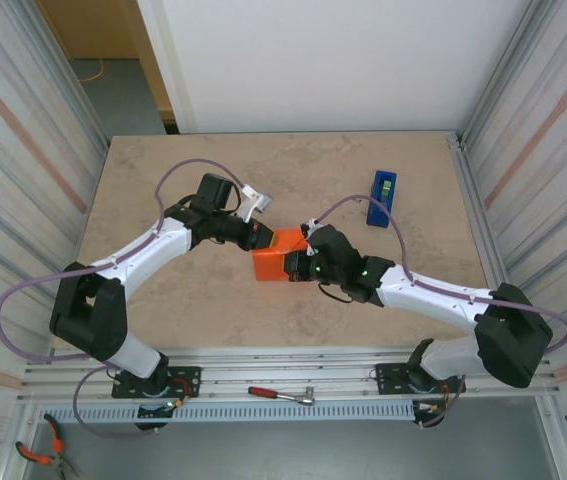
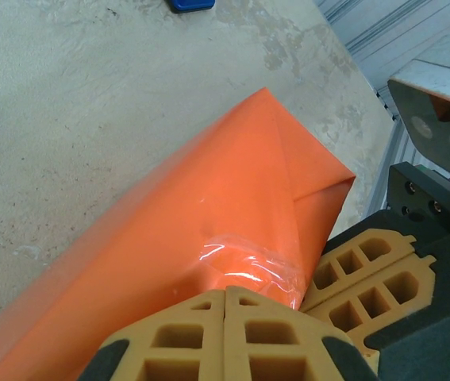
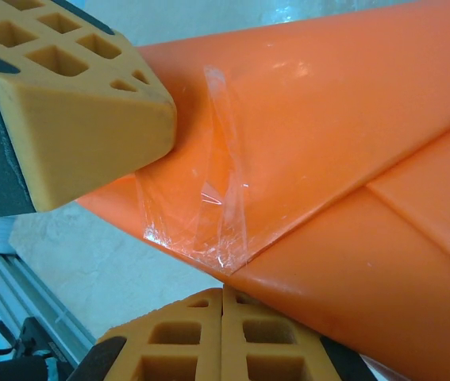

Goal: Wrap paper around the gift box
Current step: Stick the wrapping paper to the gift box.

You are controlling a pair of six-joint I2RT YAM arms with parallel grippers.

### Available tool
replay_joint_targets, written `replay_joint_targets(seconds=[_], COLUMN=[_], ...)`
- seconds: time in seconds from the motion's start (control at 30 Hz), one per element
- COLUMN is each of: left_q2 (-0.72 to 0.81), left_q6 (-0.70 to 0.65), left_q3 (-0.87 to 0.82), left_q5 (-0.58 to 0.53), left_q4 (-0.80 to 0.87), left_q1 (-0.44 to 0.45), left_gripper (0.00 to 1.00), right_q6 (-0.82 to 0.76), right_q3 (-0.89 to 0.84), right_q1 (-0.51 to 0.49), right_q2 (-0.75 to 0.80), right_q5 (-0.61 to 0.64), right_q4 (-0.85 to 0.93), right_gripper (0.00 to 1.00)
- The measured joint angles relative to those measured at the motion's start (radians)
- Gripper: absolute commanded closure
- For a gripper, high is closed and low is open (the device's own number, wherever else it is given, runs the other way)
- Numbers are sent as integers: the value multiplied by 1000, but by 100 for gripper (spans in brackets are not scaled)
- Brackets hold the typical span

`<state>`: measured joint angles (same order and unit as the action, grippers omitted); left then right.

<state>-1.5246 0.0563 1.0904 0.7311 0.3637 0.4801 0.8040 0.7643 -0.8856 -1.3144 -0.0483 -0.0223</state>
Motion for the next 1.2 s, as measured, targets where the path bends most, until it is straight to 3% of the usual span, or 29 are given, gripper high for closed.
replay_joint_targets(seconds=[0.27, 0.7, 0.93, 1.1, 1.2], left_q2=[5, 11, 13, 28, 49], left_q6=[0, 5, 28, 67, 95], left_q3=[-5, -7, -6, -6, -4], left_q5=[3, 10, 18, 36, 45], left_q4=[-2, 5, 5, 3, -9], left_q1=[0, 6, 5, -5, -20], left_gripper=[100, 100, 100, 100, 91], right_q6=[73, 209, 168, 121, 93], right_q3=[-32, -102, 23, 135, 192], right_q1=[0, 4, 65, 135, 153], right_q2=[14, 196, 216, 141, 72], right_q5=[5, 37, 18, -38, -80], right_q4=[-39, -7, 108, 152, 176], right_gripper=[100, 100, 100, 100, 100])
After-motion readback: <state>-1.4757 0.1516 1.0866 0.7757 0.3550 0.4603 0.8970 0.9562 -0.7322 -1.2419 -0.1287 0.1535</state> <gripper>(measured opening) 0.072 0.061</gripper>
